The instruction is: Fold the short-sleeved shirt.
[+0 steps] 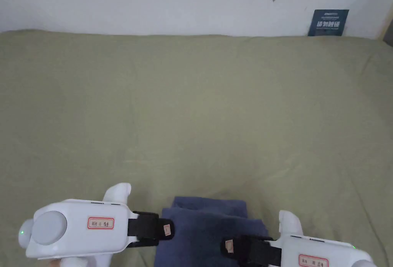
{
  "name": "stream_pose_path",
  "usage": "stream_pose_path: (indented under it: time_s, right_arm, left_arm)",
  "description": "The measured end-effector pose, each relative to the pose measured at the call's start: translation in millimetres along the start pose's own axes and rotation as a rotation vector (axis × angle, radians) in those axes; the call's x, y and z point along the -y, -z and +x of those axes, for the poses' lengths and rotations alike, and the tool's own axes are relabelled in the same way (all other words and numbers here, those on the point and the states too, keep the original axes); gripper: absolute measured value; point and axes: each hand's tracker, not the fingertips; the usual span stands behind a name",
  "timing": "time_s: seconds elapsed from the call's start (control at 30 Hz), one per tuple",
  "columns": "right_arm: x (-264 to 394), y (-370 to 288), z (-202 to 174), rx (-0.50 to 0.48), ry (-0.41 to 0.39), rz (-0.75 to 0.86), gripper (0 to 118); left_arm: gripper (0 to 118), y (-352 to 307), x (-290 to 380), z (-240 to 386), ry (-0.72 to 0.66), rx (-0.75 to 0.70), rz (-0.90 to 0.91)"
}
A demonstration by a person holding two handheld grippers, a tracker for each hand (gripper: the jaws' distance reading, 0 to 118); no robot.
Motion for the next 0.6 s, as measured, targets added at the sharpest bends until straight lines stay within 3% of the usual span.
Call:
stream_pose_path:
  time_s: [0.13,0.23,0.27,0.3,0.33,0.37,0.6]
  right_arm:
    - [-11.5,22.9,54.1,-0.028,0.156,-0.053,0]
    - [-15.7,25.4,91.7,-0.19,0.291,-0.085,0]
    - [-18.3,22.9,94.9,-0.214,0.304,-0.085,0]
    - [-20.3,22.0,95.1,-0.19,0.283,-0.089,0]
    - [-22.0,21.4,91.6,-0.175,0.256,-0.101,0]
    - [-22.4,21.2,90.5,-0.167,0.242,-0.106,0]
    - [-25.2,16.8,94.0,-0.17,0.26,-0.098,0]
  left_arm:
    - [0,4.5,-15.3,-30.0,-0.009,-0.049,-0.039]
    - [5,8.5,-23.3,-44.7,-0.034,0.018,-0.086]
    - [22,10.2,-24.4,-47.0,-0.047,0.054,-0.105]
    - [55,11.8,-24.8,-49.0,-0.045,0.093,-0.114]
    - [106,16.4,-24.7,-49.6,-0.042,0.124,-0.121]
    - [118,21.0,-24.2,-50.9,-0.044,0.119,-0.122]
    - [115,65.2,-18.6,-50.6,-0.099,0.246,-0.175]
